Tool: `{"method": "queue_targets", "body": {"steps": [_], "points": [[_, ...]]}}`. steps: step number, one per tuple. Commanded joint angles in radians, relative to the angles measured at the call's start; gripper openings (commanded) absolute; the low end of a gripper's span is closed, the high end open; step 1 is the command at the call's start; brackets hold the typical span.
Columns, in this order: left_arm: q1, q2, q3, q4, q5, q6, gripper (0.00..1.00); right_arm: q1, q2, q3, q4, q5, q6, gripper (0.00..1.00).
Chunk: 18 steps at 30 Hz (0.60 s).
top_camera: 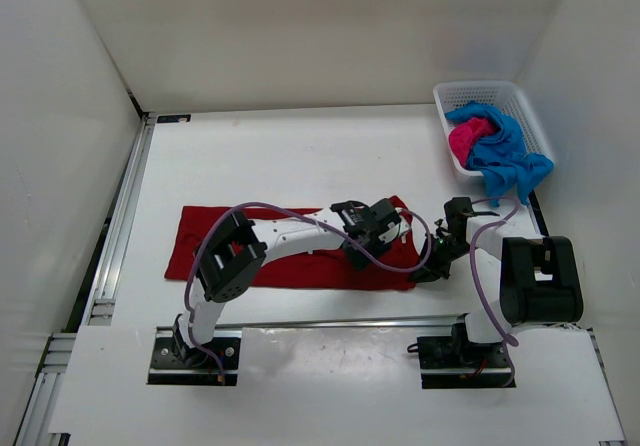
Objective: Fold and stack the t-shirts
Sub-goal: Fold the other side of the tshirt into a rectangle
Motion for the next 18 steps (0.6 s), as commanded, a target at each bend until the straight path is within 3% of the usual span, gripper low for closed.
{"method": "queue_targets", "body": {"steps": [1,12,15,16,18], "points": [[-0.004,0.003,-0.006,-0.013,0.0,-0.001,0.54,0.0,0.02,-0.006,0.032,0.053,-0.029,0.14],[-0.004,0.039,0.017,-0.013,-0.009,-0.001,0.42,-0.019,0.02,-0.006,0.023,0.062,-0.047,0.14],[-0.004,0.049,0.028,-0.013,-0.009,-0.001,0.28,-0.019,0.02,-0.006,0.023,0.062,-0.047,0.14],[-0.004,0.049,0.037,-0.013,-0.023,-0.001,0.15,-0.019,0.01,-0.006,0.023,0.062,-0.047,0.14],[-0.004,0.049,0.049,-0.013,-0.044,-0.001,0.1,-0.019,0.01,-0.006,0.023,0.062,-0.047,0.14]]}}
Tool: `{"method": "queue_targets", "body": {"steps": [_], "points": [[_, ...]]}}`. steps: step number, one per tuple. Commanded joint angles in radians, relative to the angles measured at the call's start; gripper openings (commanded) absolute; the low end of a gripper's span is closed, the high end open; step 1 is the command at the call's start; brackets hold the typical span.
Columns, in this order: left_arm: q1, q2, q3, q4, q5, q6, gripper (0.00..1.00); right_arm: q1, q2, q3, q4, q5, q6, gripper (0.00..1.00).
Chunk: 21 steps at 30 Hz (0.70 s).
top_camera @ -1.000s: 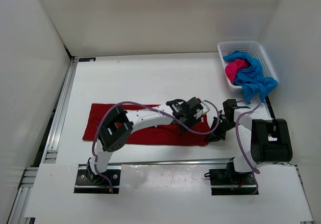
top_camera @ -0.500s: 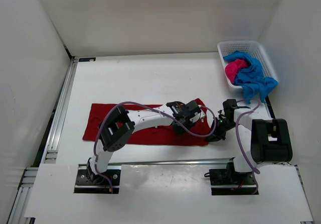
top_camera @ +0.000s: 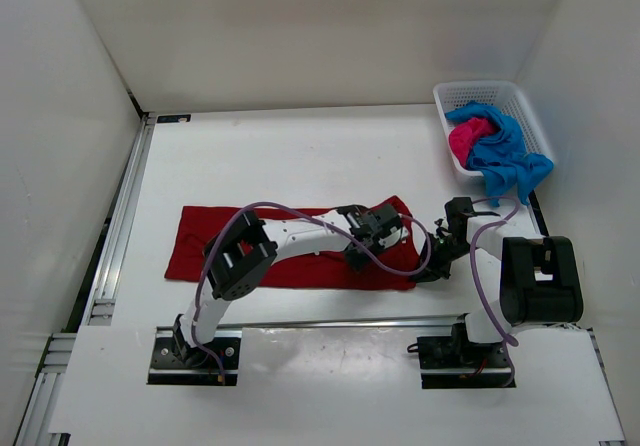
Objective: Fold and stack the t-shirts
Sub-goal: Fold the other side of the tshirt into a rectangle
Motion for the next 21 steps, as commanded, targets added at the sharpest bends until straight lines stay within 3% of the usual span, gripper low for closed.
{"method": "queue_targets", "body": {"steps": [1,14,21], "points": [[0.008,-0.01,0.053,0.011,-0.038,-0.001,0.1,-0.007,0.01,-0.006,0.023,0.066,-0.03,0.14],[0.246,0.002,0.196,-0.115,0.085,-0.001,0.1,-0.007,0.01,-0.015,0.023,0.066,-0.03,0.13],[0.278,0.048,0.205,-0.144,0.085,-0.001,0.1,-0.007,0.01,-0.015,0.023,0.066,-0.039,0.13]]}}
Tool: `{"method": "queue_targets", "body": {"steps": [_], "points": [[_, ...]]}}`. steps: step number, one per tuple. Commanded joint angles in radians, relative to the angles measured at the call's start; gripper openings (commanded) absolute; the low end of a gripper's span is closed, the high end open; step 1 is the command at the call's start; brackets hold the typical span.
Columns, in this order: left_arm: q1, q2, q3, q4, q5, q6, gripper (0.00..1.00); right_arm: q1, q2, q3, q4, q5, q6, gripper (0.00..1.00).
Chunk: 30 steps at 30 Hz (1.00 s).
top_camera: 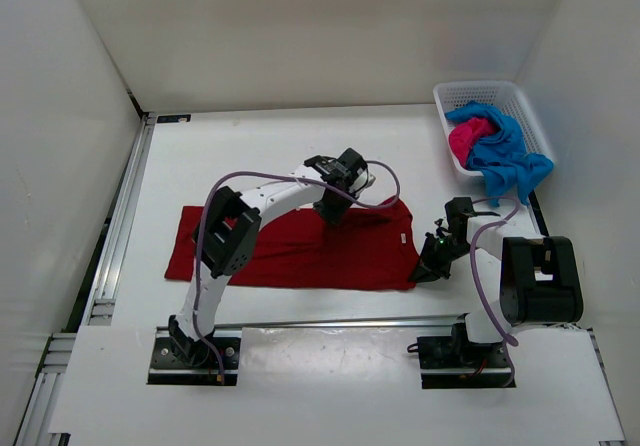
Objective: Fold and stack the t-shirts
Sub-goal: Fold the other side of the tshirt into a rectangle, then rotate the tshirt 90 degrees
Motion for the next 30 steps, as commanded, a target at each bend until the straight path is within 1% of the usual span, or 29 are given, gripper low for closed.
{"method": "queue_targets", "body": {"steps": [1,5,8,10,11,14,15,16,17,20,21,22,23,25,26,27,28,29,30], "points": [[-0.009,0.013,0.015,-0.034,0.014,0.0,0.1,-0.006,0.01,-0.015,0.013,0.066,-0.036,0.13],[0.012,0.023,0.015,-0.034,-0.033,0.0,0.1,-0.006,0.01,-0.006,0.013,0.066,-0.036,0.13],[0.023,0.036,0.026,-0.034,-0.043,0.0,0.16,-0.006,0.01,-0.006,0.004,0.066,-0.036,0.13],[0.032,0.036,0.026,-0.034,-0.052,0.0,0.23,-0.006,0.01,0.004,0.004,0.066,-0.036,0.13],[0.032,0.036,0.026,-0.034,-0.075,0.0,0.26,-0.006,0.01,0.004,0.004,0.066,-0.036,0.13],[0.042,0.036,0.044,-0.034,-0.144,0.0,0.31,-0.006,0.01,0.004,-0.005,0.076,-0.045,0.13],[0.055,0.036,0.044,-0.034,-0.203,0.0,0.33,-0.006,0.01,0.013,-0.005,0.076,-0.045,0.13],[0.055,0.036,0.069,-0.034,-0.224,0.0,0.42,-0.006,0.01,0.013,-0.005,0.076,-0.045,0.13],[0.069,0.036,0.069,-0.034,-0.239,0.0,0.47,-0.006,0.01,0.013,-0.005,0.088,-0.045,0.13],[0.1,0.013,0.09,-0.034,-0.262,0.0,0.75,-0.006,0.01,0.022,-0.025,0.088,-0.054,0.13],[0.109,0.003,0.09,-0.034,-0.262,0.0,0.81,-0.006,0.01,0.022,-0.025,0.097,-0.054,0.13],[0.118,-0.01,0.09,-0.058,-0.262,0.0,0.89,-0.006,0.01,0.022,-0.036,0.097,-0.054,0.22],[0.143,-0.027,0.09,-0.067,-0.262,0.0,0.89,-0.006,-0.001,0.031,-0.036,0.097,-0.054,0.28],[0.178,-0.098,0.041,-0.067,-0.262,0.0,0.9,-0.006,-0.024,0.031,-0.045,0.097,-0.054,0.37],[0.202,-0.122,0.018,-0.067,-0.273,0.0,0.9,-0.006,-0.034,0.031,-0.054,0.108,-0.054,0.38],[0.26,-0.165,-0.038,-0.052,-0.29,0.0,0.9,-0.006,-0.044,0.031,-0.055,0.108,-0.054,0.39],[0.297,-0.179,-0.064,-0.032,-0.332,0.0,0.9,-0.006,-0.053,0.031,-0.055,0.108,-0.042,0.46],[0.337,-0.188,-0.089,-0.032,-0.357,0.0,0.9,-0.006,-0.065,0.031,-0.055,0.108,-0.042,0.5],[0.429,-0.188,-0.133,-0.006,-0.383,0.0,0.9,-0.006,-0.065,0.031,-0.055,0.108,-0.03,0.53]]}}
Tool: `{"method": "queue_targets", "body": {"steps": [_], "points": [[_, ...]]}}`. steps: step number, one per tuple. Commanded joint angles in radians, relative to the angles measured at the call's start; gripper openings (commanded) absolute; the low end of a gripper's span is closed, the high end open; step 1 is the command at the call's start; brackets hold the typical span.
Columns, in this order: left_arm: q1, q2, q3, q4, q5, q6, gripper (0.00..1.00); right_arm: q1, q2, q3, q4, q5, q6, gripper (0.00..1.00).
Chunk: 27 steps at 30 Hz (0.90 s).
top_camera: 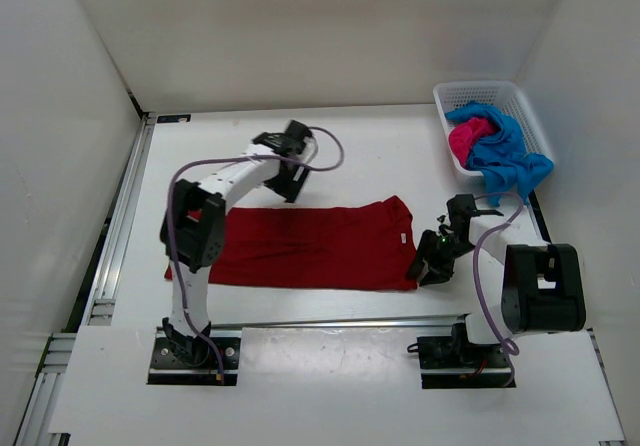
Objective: Fold and stack the t-shirts
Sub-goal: Rotate the tshirt 90 degrees
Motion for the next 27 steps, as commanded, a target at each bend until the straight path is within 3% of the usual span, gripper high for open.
{"method": "queue_targets", "body": {"steps": [1,2,6,10,13,14,17,18,21,22,25,27], "points": [[0.221,-0.104,-0.092,0.043,-0.159,-0.003,0.9,-0.005,-0.026,0.011,-0.011,0.068,0.003,0.58],[0.323,-0.104,-0.103,0.066,-0.16,-0.003,0.9,-0.005,-0.026,-0.002,-0.011,0.068,0.003,0.61],[0.514,-0.028,-0.06,0.075,-0.137,-0.003,0.9,-0.005,-0.01,-0.022,0.009,0.057,0.034,0.62],[0.571,0.03,-0.049,0.104,-0.127,-0.003,0.9,0.013,0.031,-0.022,0.029,0.057,0.045,0.61],[0.584,0.073,-0.049,0.12,-0.157,-0.003,0.87,0.013,0.057,-0.022,0.047,0.057,0.067,0.5],[0.599,0.084,-0.049,0.12,-0.167,-0.003,0.81,0.013,0.072,-0.022,0.056,0.057,0.068,0.39],[0.636,0.098,-0.061,0.12,-0.158,-0.003,0.68,0.013,0.111,0.01,0.067,0.057,0.077,0.19],[0.646,0.098,-0.072,0.12,-0.135,-0.003,0.59,0.013,0.14,0.026,0.067,0.057,0.077,0.11],[0.696,0.098,-0.118,0.129,-0.1,-0.003,0.42,0.013,0.21,0.131,0.067,0.066,0.077,0.04],[0.723,0.086,-0.13,0.129,-0.1,-0.003,0.3,0.013,0.233,0.168,0.054,0.066,0.086,0.03],[0.789,0.072,-0.176,0.129,-0.054,-0.003,0.25,0.044,0.35,0.375,0.02,0.086,0.097,0.0],[0.821,0.032,-0.224,0.129,-0.031,-0.003,0.25,0.088,0.47,0.61,-0.044,0.114,0.097,0.0]]}}
